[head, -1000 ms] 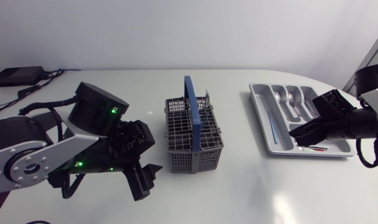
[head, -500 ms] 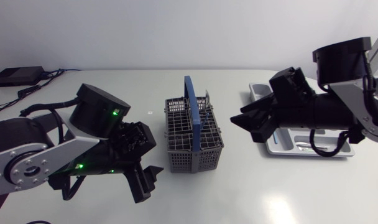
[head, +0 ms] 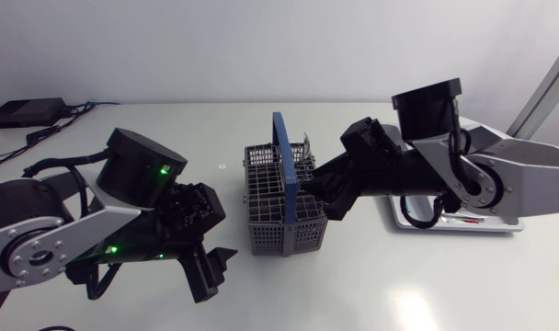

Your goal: Unload the cutlery basket into the drawer organizer.

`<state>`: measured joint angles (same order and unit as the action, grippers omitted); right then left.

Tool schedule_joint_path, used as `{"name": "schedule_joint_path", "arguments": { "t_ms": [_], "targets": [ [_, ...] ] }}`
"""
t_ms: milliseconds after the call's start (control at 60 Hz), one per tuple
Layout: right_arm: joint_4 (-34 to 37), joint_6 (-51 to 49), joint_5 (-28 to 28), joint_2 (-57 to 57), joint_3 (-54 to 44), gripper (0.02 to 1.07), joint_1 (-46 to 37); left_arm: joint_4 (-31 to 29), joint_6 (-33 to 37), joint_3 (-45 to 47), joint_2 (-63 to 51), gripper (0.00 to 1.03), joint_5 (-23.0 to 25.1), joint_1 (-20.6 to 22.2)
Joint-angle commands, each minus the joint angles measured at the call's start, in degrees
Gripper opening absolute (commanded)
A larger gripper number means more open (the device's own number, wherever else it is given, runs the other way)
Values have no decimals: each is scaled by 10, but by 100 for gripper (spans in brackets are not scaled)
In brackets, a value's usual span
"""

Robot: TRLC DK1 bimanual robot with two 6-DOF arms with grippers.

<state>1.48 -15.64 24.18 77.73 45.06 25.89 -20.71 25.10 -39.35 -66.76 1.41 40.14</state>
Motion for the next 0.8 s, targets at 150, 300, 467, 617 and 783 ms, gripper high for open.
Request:
{"name": "schedule_joint_path", "arguments": {
  "t_ms": [150, 300, 467, 617, 783],
  "targets": [
    [-18, -5, -26, 52, 27, 39, 21, 0, -4, 19, 11, 98, -1, -7],
    [-20, -9, -42, 60, 33, 30, 35, 0, -4, 18, 12, 98, -1, -7],
    [-30, -9, -60, 66, 38, 15, 41, 0, -5, 18, 12, 98, -1, -7],
    [-28, -9, -70, 65, 41, 7, 41, 0, -6, 16, 13, 98, -1, -7],
    [-19, -5, -70, 32, 33, 7, 38, 0, -7, 16, 13, 98, -1, -6]
  ]
}}
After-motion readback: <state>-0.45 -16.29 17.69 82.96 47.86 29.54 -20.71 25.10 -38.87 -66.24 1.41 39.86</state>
